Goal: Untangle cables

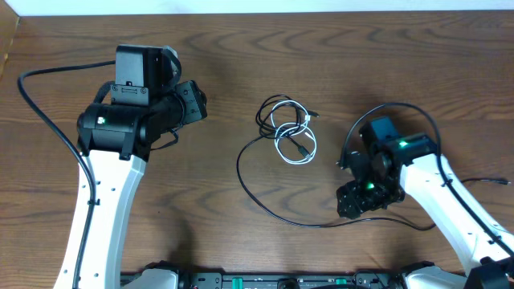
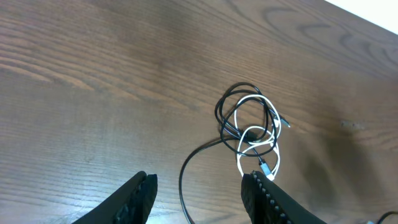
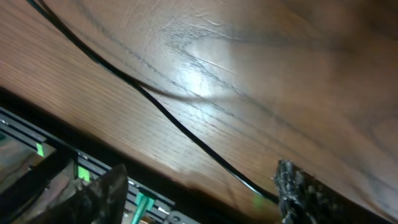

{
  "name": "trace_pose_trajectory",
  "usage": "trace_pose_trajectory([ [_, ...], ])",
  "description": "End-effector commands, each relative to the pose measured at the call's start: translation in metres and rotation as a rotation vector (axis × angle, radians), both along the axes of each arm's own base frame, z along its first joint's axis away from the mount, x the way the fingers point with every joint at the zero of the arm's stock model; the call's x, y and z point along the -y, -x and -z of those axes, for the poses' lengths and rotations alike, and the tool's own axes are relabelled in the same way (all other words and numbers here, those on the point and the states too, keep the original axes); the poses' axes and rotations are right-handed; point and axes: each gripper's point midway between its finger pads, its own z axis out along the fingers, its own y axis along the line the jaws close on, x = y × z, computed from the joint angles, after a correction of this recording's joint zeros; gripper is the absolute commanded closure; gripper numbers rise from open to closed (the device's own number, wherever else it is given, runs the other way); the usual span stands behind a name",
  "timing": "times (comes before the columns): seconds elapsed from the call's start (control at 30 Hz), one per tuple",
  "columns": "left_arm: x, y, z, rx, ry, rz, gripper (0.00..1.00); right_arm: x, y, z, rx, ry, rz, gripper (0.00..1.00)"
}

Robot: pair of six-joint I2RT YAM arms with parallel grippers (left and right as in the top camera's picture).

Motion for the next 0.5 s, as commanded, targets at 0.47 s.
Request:
trace_pose_trajectory([
  [0.47, -0.002, 0.002, -0.006, 0.018, -0.017, 0.01, 0.51, 0.012, 0.029, 0.024, 0.017, 0.03, -0.514, 0.3],
])
